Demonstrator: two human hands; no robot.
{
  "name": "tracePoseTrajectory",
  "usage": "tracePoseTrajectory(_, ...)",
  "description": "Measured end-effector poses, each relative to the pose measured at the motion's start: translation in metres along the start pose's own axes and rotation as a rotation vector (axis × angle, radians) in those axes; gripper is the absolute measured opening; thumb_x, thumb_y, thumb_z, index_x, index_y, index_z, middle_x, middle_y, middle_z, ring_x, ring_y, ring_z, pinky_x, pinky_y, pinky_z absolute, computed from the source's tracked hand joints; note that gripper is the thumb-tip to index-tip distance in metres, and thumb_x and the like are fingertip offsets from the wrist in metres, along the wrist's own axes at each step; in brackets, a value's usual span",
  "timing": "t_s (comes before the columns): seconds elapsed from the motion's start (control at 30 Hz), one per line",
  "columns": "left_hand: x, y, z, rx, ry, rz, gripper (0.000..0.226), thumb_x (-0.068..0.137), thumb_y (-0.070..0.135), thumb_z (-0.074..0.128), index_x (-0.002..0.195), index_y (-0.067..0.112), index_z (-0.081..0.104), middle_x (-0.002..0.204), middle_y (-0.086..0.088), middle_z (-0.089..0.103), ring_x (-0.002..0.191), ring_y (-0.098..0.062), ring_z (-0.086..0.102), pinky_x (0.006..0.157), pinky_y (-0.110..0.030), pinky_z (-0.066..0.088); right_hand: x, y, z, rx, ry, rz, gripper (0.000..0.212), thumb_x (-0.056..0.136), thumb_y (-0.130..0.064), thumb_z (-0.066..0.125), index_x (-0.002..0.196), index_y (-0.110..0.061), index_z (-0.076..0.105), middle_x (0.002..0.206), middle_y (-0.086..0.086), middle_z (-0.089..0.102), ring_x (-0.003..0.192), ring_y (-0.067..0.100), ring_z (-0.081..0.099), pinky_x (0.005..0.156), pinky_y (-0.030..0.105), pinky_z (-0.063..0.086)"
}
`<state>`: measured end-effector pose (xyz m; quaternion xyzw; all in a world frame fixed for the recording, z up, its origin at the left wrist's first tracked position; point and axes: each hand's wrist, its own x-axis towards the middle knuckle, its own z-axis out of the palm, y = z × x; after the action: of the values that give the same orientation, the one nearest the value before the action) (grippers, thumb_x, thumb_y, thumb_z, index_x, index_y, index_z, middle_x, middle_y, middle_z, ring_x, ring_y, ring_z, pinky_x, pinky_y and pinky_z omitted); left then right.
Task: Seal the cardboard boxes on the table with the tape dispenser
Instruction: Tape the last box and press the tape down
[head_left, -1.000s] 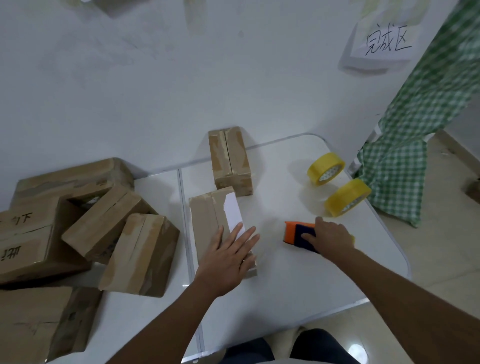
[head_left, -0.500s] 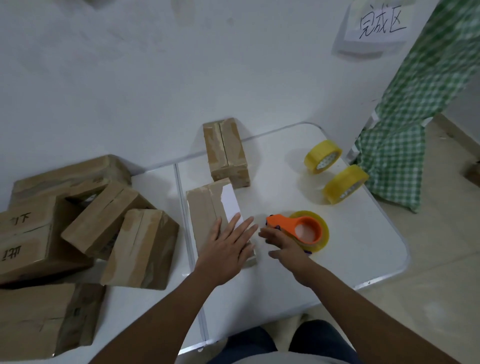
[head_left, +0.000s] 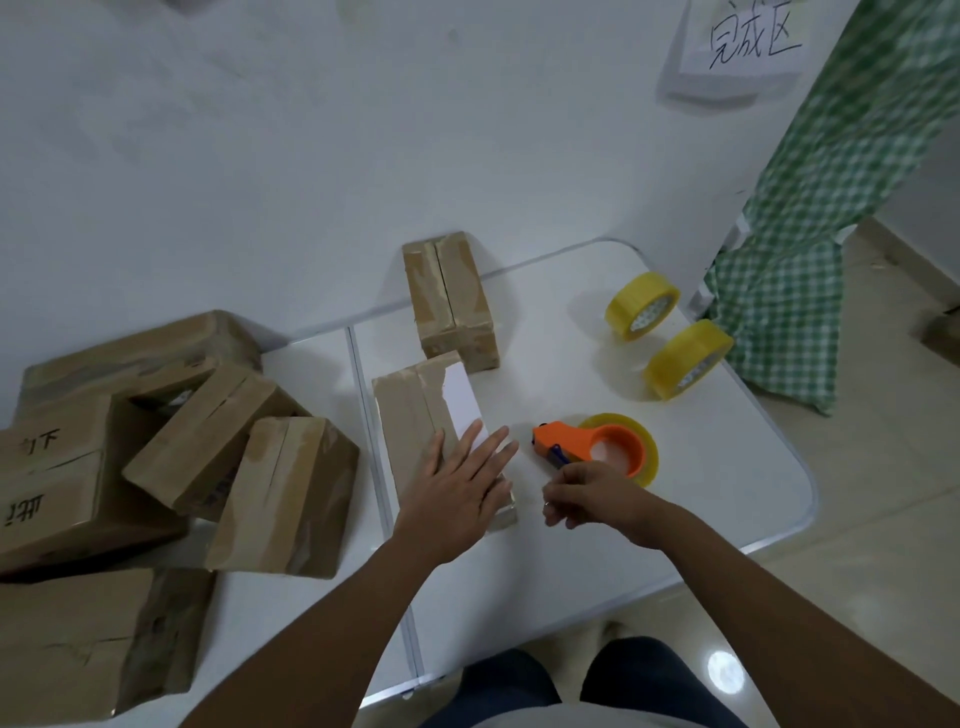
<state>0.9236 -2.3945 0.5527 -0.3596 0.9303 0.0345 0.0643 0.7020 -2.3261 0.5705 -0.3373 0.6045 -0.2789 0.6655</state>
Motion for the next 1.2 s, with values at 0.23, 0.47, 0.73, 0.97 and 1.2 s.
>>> tracePoseTrajectory(0.23, 0.000, -0.013, -0.008, -0.392, -0.001, 0.031, 0.054, 0.105, 0.049, 0.028, 0.156, 0.036, 0.016, 0.164, 0.019, -0.003, 0.149, -0.002, -0.013, 0.123, -0.047, -0.005, 0.001, 0.000, 0.005, -0.112, 0.090, -0.083, 0.009, 0.092, -0.011, 0.063, 0.088, -0.004, 0.067, 0.070, 0.006, 0.068, 0.065, 0.010, 0.065, 0.063, 0.020, 0.053)
tracePoseTrajectory(0.47, -0.019, -0.030, -0.005, -0.252, -0.045, 0.104, 0.070, 0.098, 0.059, 0.041, 0.157, 0.032, 0.014, 0.163, 0.017, -0.002, 0.150, -0.006, -0.012, 0.123, -0.045, -0.006, -0.003, 0.008, 0.005, -0.111, 0.085, -0.117, 0.010, 0.092, -0.015, 0.065, 0.089, -0.005, 0.067, 0.069, 0.003, 0.068, 0.067, 0.012, 0.065, 0.065, 0.021, 0.053)
tracePoseTrajectory(0.73, -0.017, -0.022, 0.002, -0.024, -0.035, 0.139, 0.086, 0.091, 0.057, 0.051, 0.158, 0.025, 0.009, 0.166, 0.007, 0.000, 0.152, -0.024, -0.010, 0.120, -0.056, -0.002, -0.010, 0.010, 0.011, -0.137, 0.133, -0.184, 0.008, 0.093, -0.013, 0.063, 0.090, -0.007, 0.069, 0.071, 0.003, 0.069, 0.069, 0.011, 0.064, 0.065, 0.020, 0.050)
tracePoseTrajectory(0.97, -0.007, 0.008, -0.005, -0.116, 0.177, -0.073, 0.067, 0.078, 0.071, 0.060, 0.126, 0.025, 0.061, 0.138, 0.009, 0.054, 0.138, -0.024, 0.042, 0.110, -0.060, 0.033, -0.010, 0.019, 0.016, -0.209, 0.309, -0.238, 0.021, 0.097, -0.027, 0.058, 0.085, -0.019, 0.074, 0.055, -0.014, 0.055, 0.054, -0.001, 0.049, 0.054, 0.010, 0.036)
tracePoseTrajectory(1.2, -0.009, -0.001, -0.001, -0.138, 0.113, -0.039, 0.080, 0.082, 0.078, 0.050, 0.145, 0.031, 0.037, 0.156, 0.006, 0.033, 0.147, -0.023, 0.025, 0.116, -0.058, 0.022, 0.000, 0.019, 0.023, -0.239, 0.425, -0.369, 0.014, 0.090, -0.031, 0.067, 0.077, -0.026, 0.067, 0.082, -0.007, 0.057, 0.070, 0.004, 0.053, 0.067, 0.017, 0.043)
